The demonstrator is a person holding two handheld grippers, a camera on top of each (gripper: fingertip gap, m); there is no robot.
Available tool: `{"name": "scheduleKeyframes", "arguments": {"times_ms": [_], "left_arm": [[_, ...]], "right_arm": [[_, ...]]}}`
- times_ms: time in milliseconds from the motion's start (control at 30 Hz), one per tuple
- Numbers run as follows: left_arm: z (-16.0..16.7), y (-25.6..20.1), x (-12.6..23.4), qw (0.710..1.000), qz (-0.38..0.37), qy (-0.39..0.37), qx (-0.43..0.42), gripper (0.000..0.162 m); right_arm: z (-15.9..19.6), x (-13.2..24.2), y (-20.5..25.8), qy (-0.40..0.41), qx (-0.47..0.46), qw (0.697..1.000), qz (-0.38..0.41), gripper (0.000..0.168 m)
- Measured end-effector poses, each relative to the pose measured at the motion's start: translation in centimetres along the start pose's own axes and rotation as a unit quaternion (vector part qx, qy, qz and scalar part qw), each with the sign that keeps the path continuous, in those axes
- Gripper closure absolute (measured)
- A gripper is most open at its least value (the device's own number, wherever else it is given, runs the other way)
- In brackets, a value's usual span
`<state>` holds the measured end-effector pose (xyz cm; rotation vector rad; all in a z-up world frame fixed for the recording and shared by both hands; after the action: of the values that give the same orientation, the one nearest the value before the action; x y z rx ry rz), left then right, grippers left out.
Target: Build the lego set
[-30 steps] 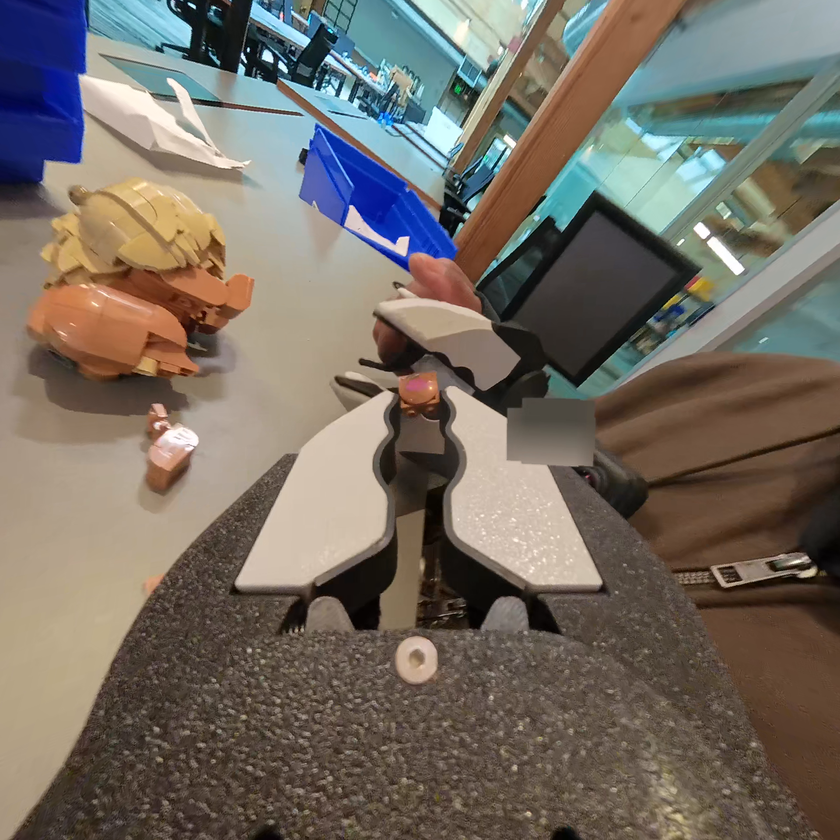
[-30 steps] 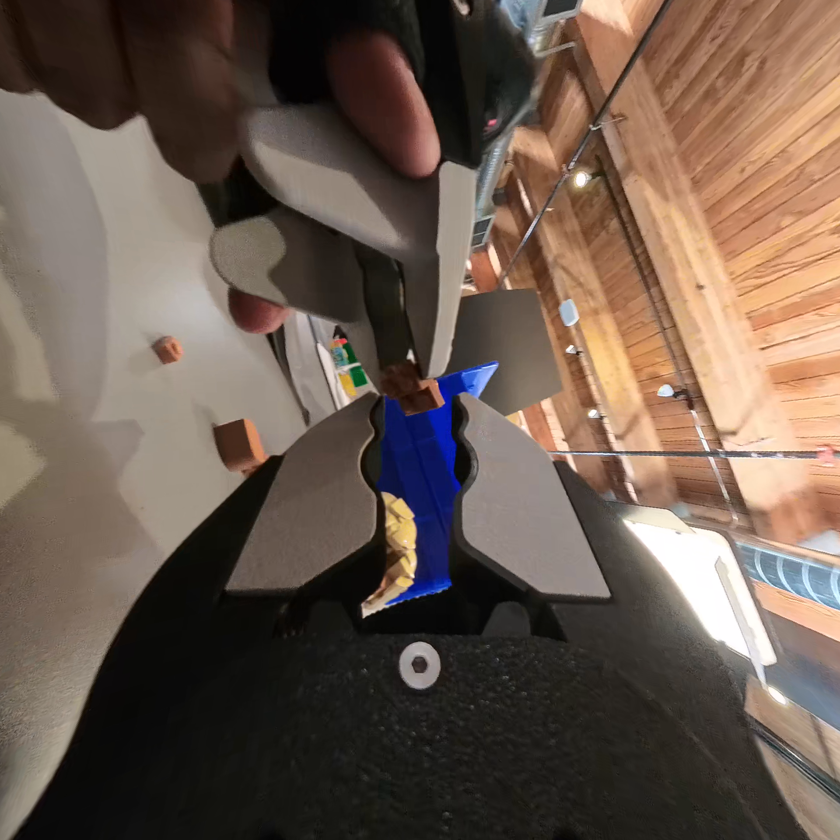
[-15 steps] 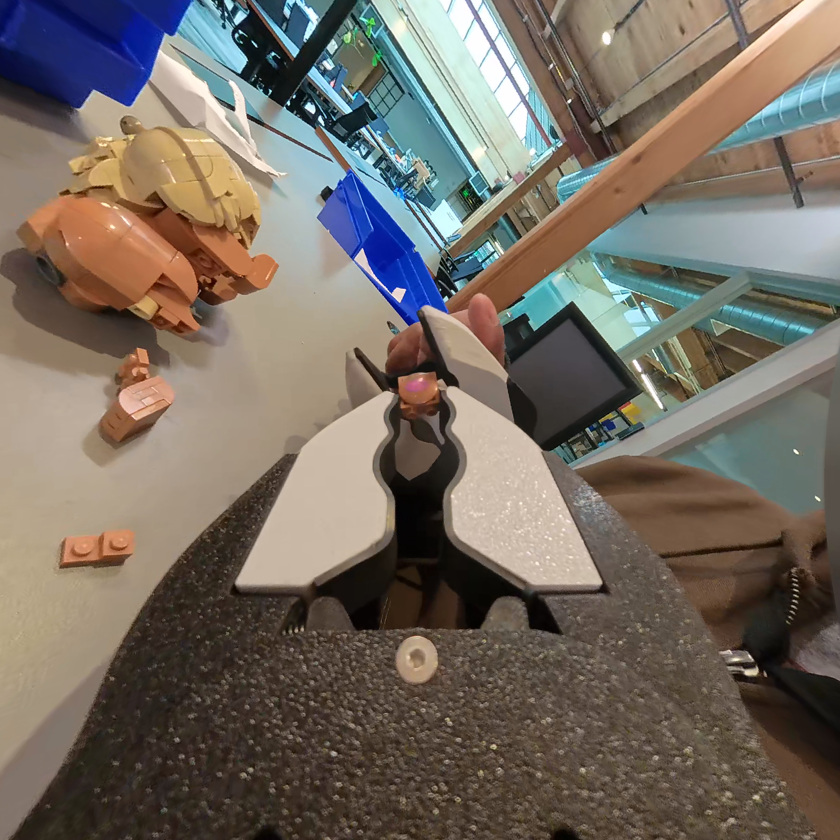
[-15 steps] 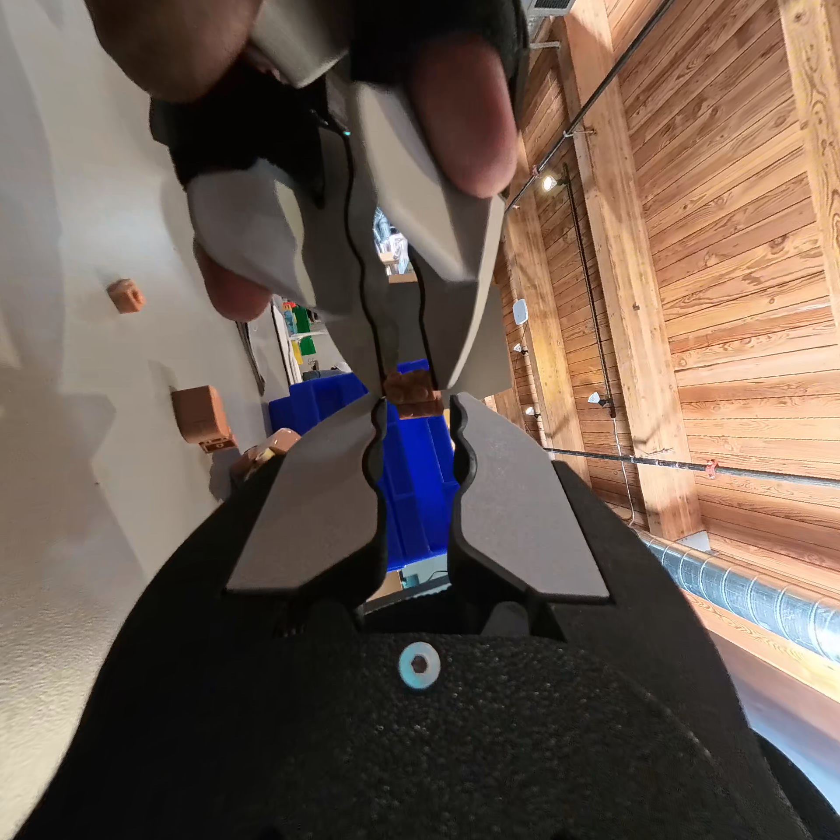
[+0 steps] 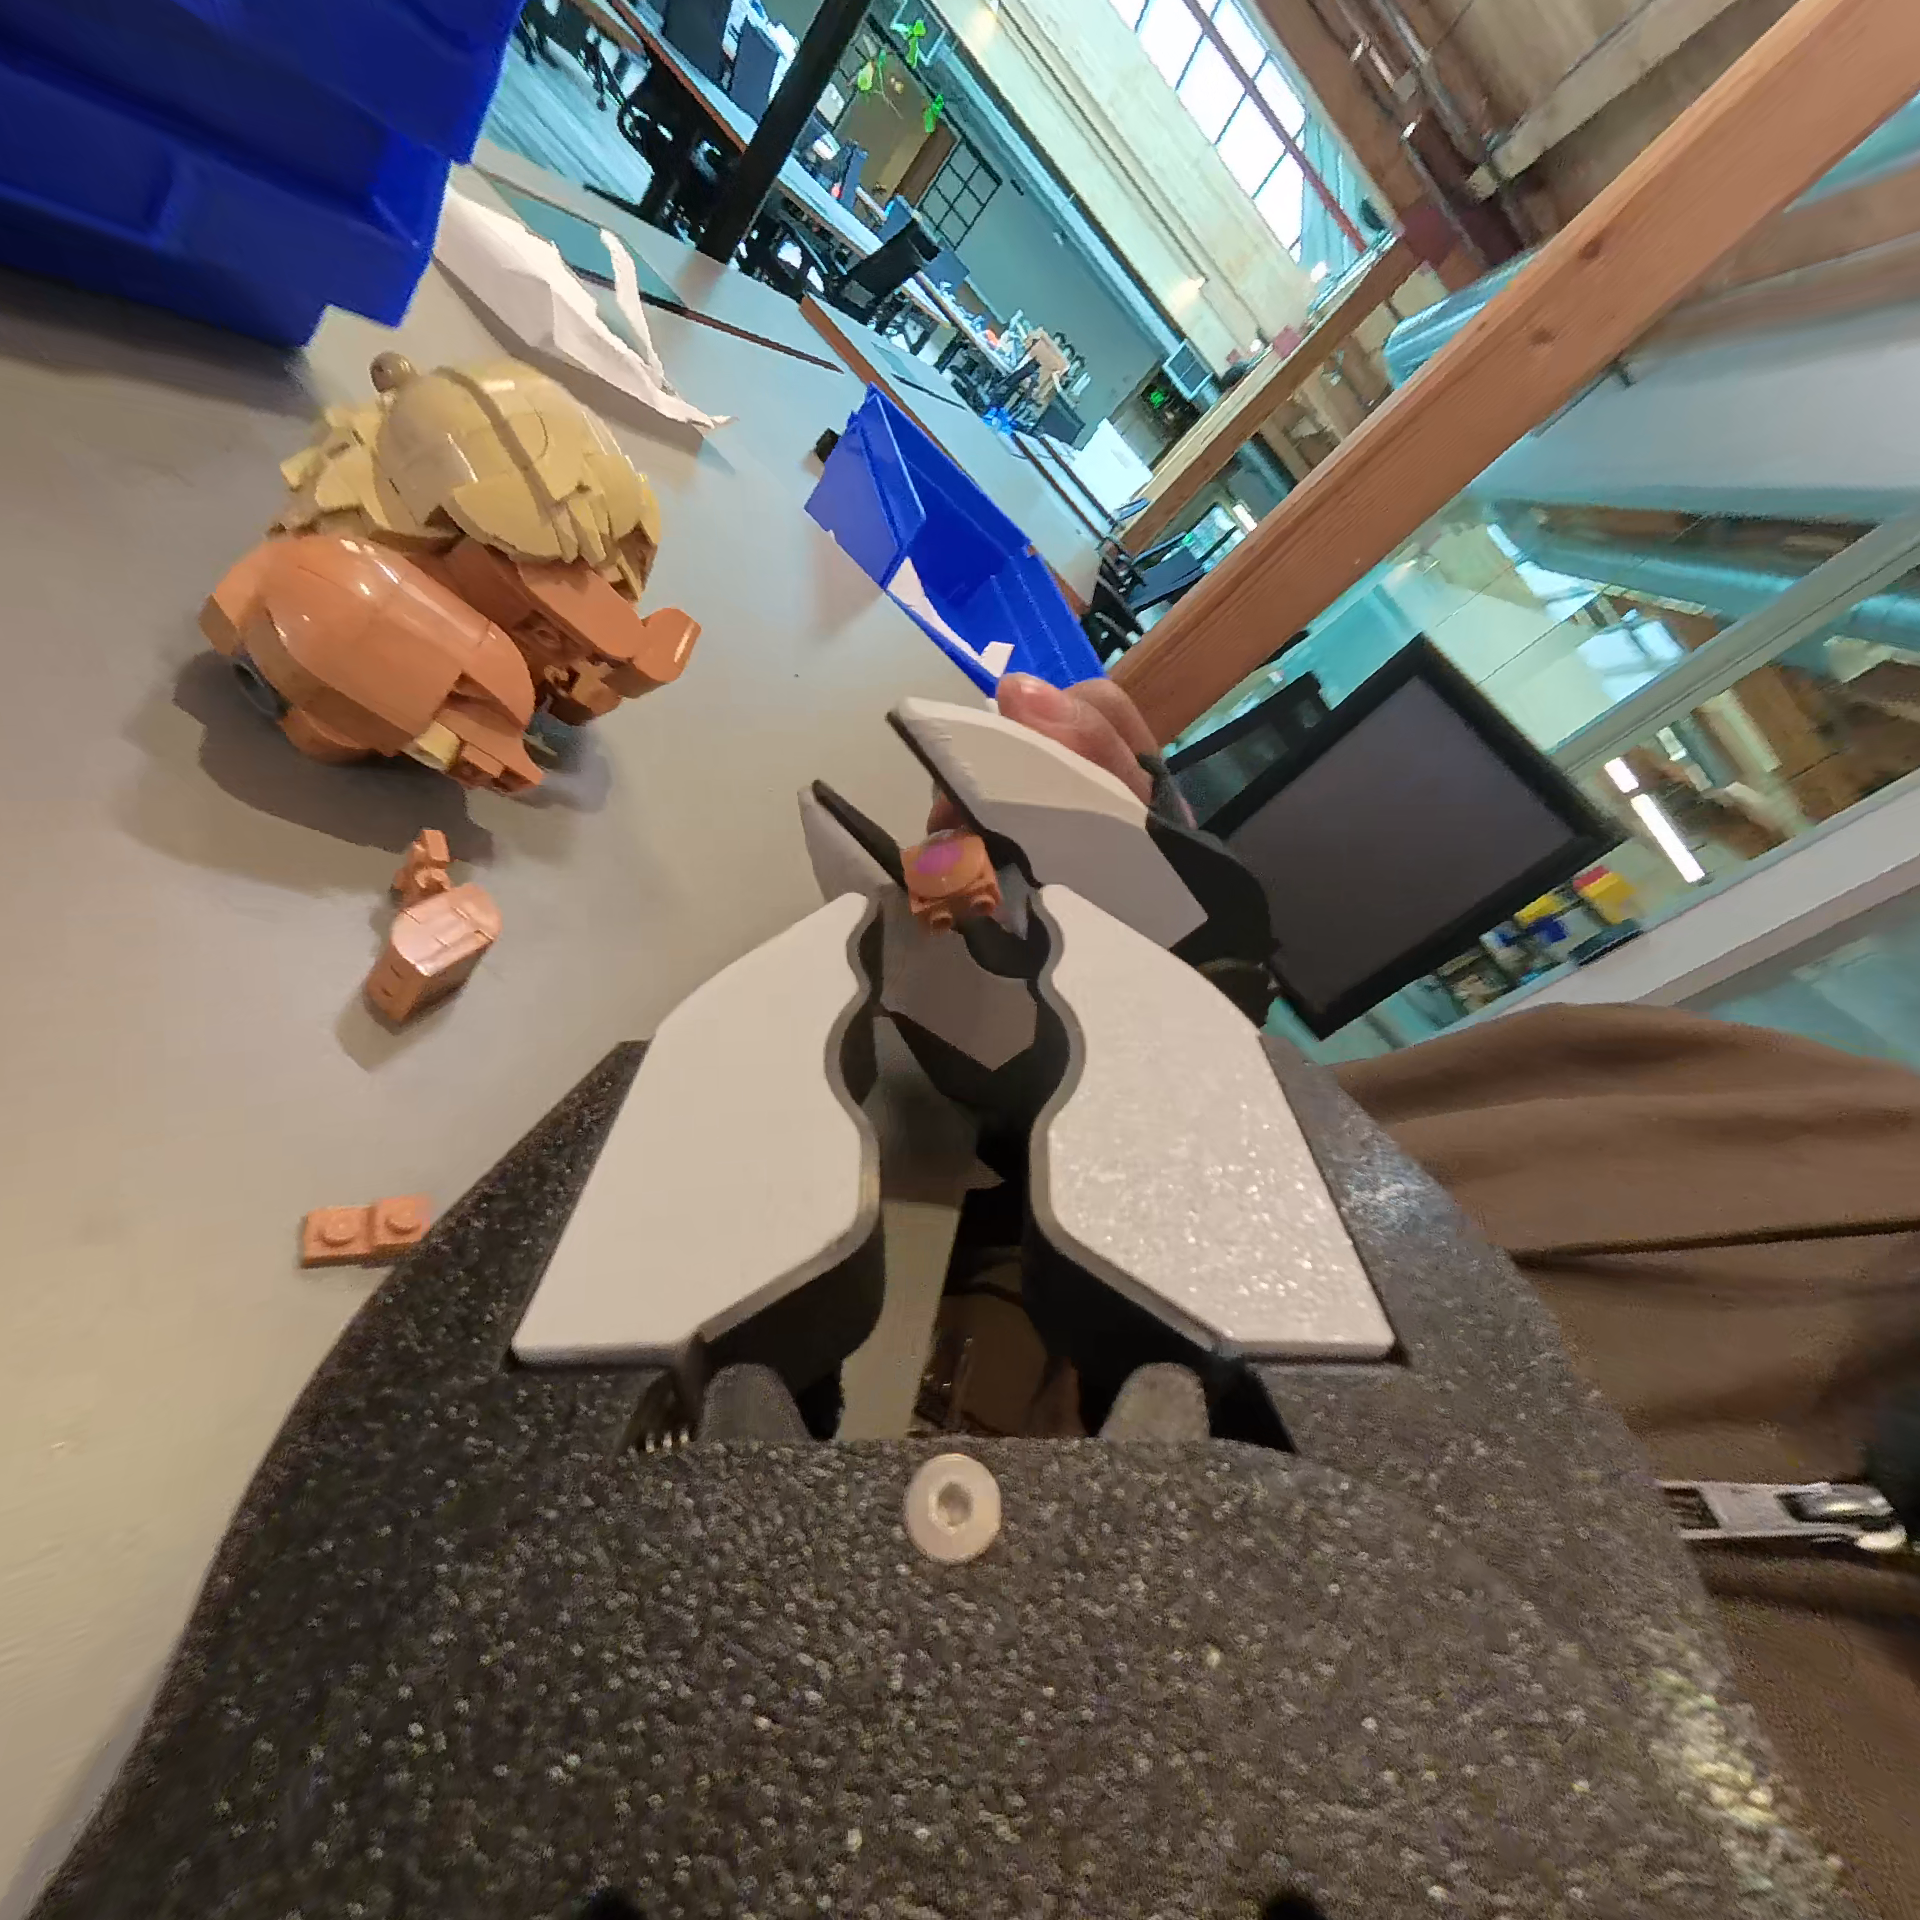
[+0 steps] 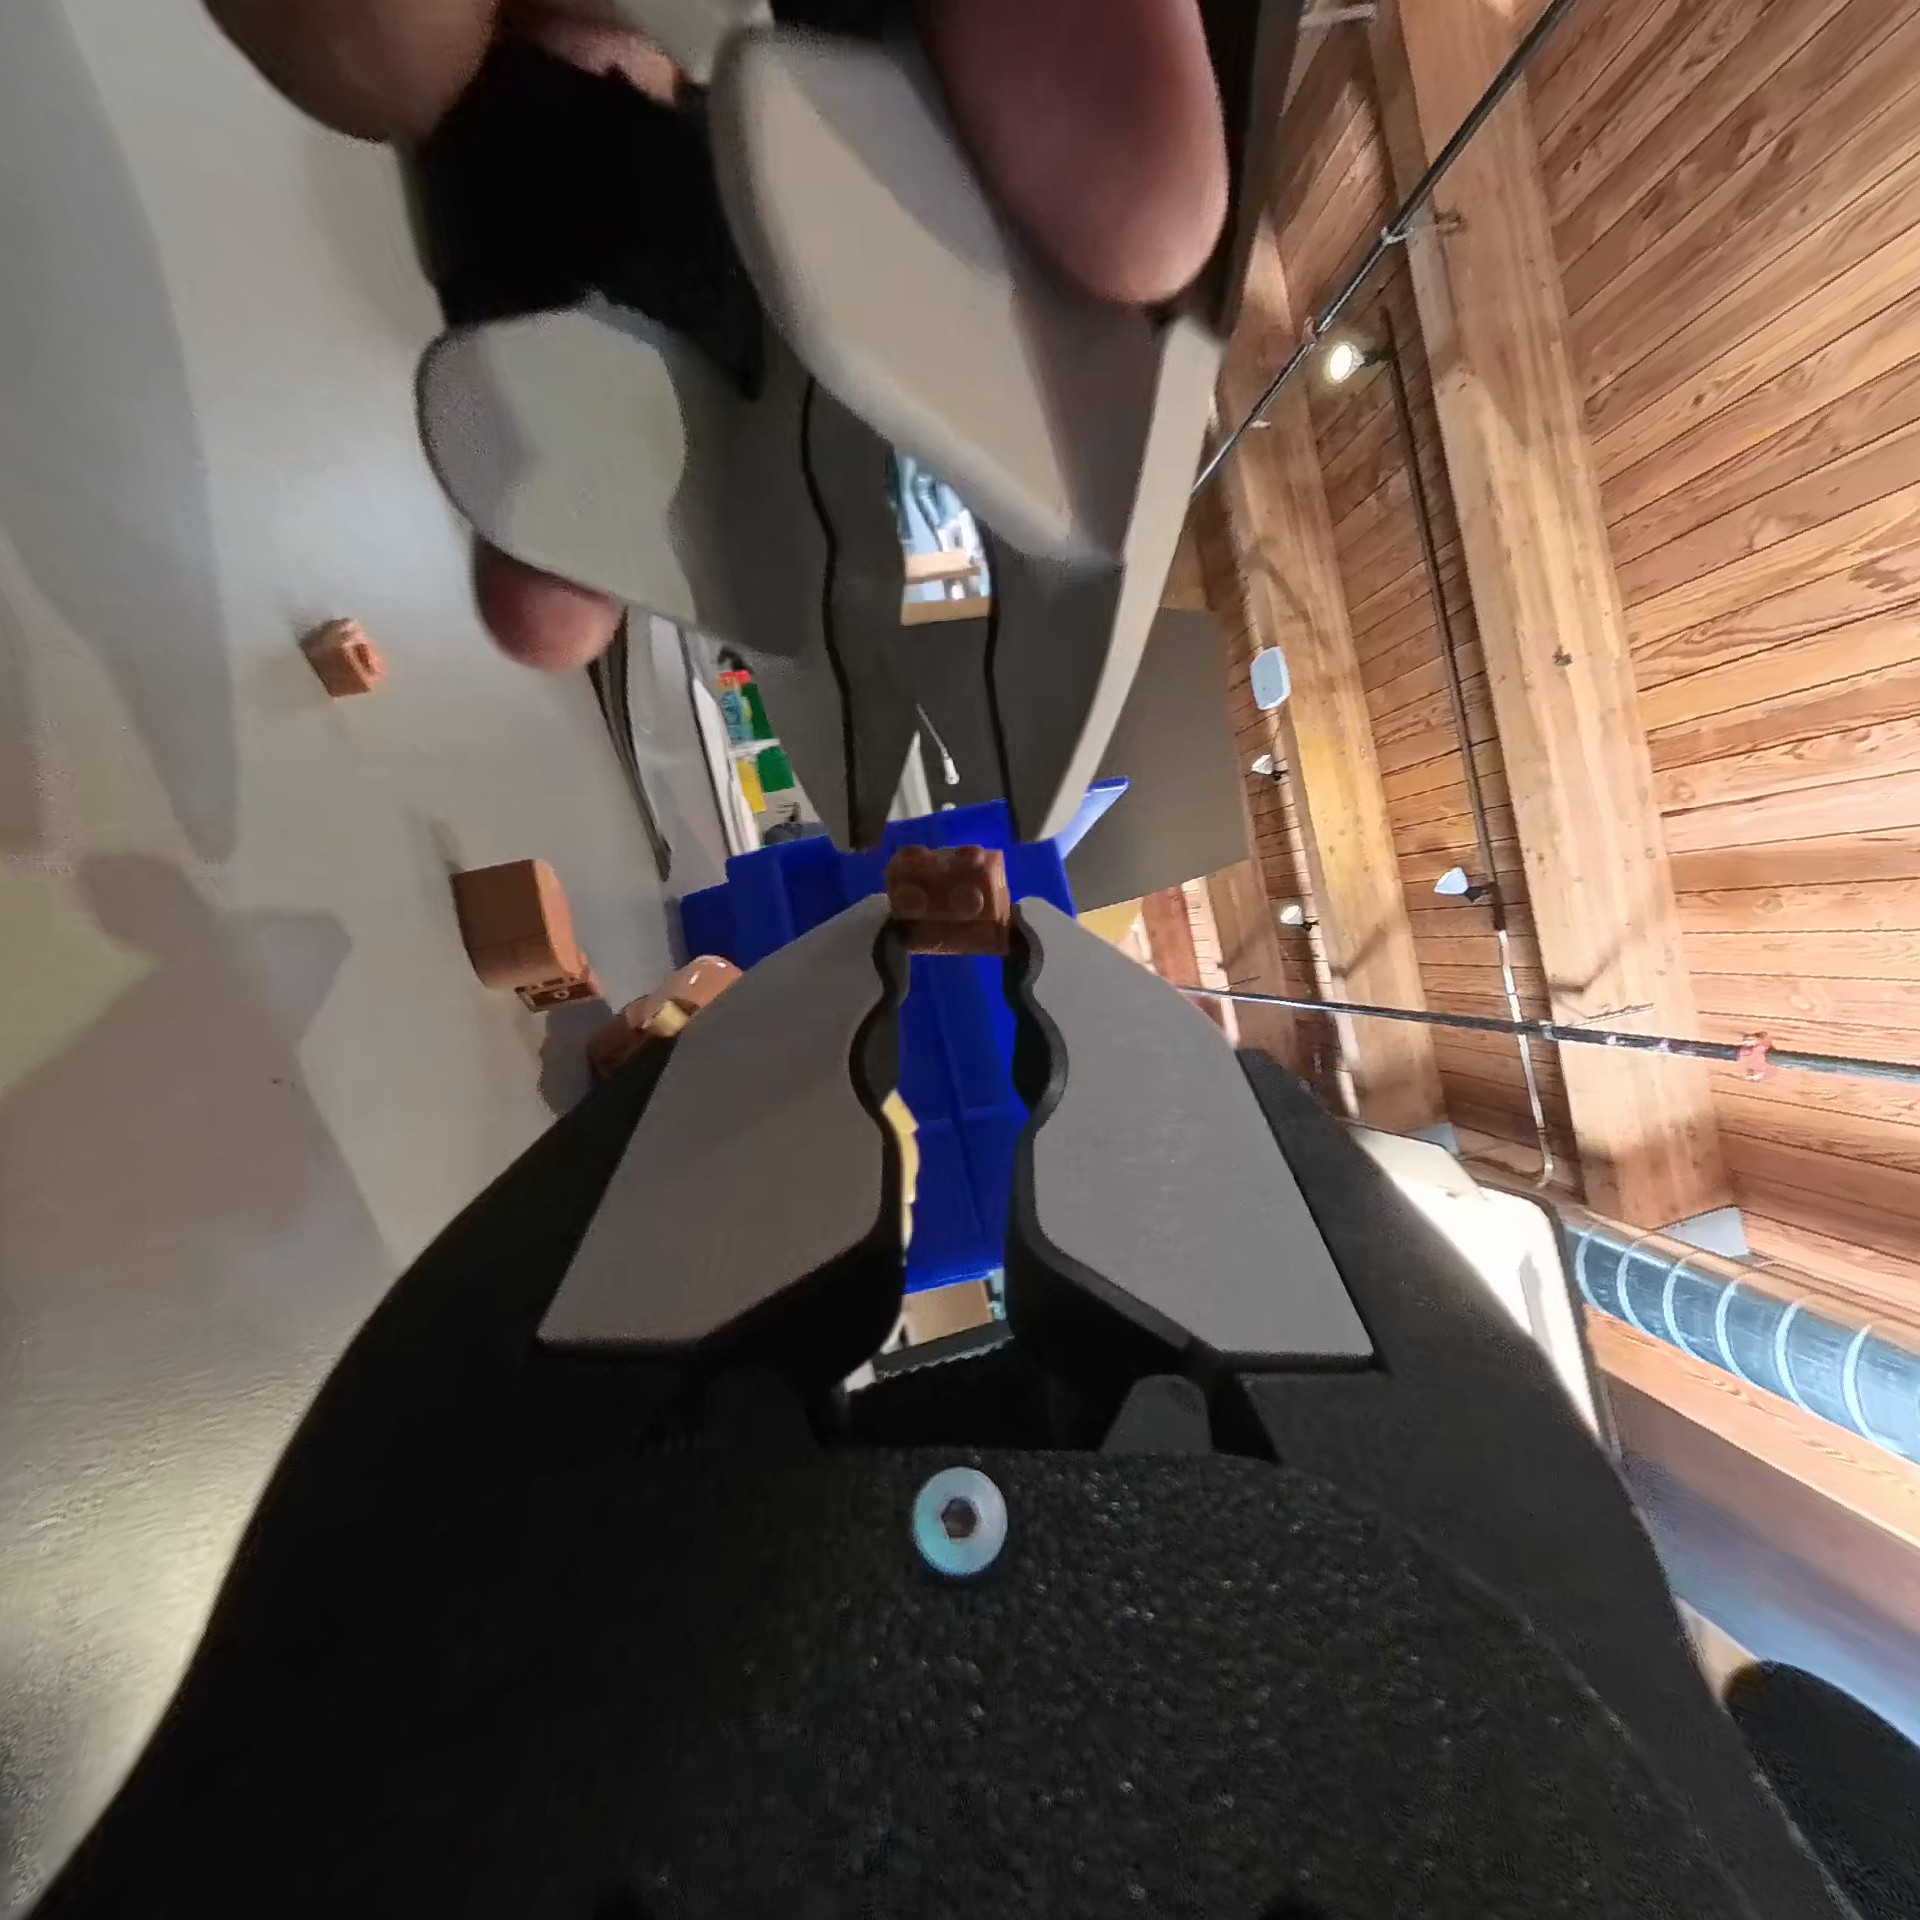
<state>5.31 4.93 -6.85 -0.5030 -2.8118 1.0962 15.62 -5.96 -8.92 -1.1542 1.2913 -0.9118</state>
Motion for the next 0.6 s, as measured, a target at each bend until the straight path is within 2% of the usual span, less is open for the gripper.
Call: {"name": "scheduleKeyframes", "arguments": {"times_ms": [100,200,267,433,600], "left_arm": [[-0.3,-0.6,0.4,0.995,-0.008,-0.004,-0.099,0.135],[-0.1,-1.0,0.3,0.973,-0.027,0.016,-0.228,0.136],[0.2,-1.0,0.0,0.959,-0.028,0.027,-0.280,0.138],[0.7,-0.8,-0.7,0.941,-0.040,0.022,-0.335,0.149],[1.0,-1.0,-1.1,0.926,-0.063,0.018,-0.371,0.151]], "right_arm": [[0.2,-0.2,0.1,0.005,-0.024,1.000,-0.019,0.152],[0.4,-0.2,0.1,0.007,-0.061,0.997,-0.035,0.152],[0.5,-0.3,0.0,0.006,-0.079,0.996,-0.042,0.152],[0.5,-0.3,0.2,0.006,-0.090,0.995,-0.054,0.152],[0.7,-0.3,0.3,0.016,-0.087,0.995,-0.052,0.151]]}}
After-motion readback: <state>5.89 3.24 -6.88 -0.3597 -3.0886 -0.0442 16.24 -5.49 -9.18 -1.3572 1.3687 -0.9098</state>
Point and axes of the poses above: each gripper's, where its closed fingertips meet, x back along the fingers, z out of its underside, y = z × x across the jaws, the point moved 10 cm from there along x, back along the fingers, and after that the axes turned 10 degrees about -y, right-handed, at the moved point
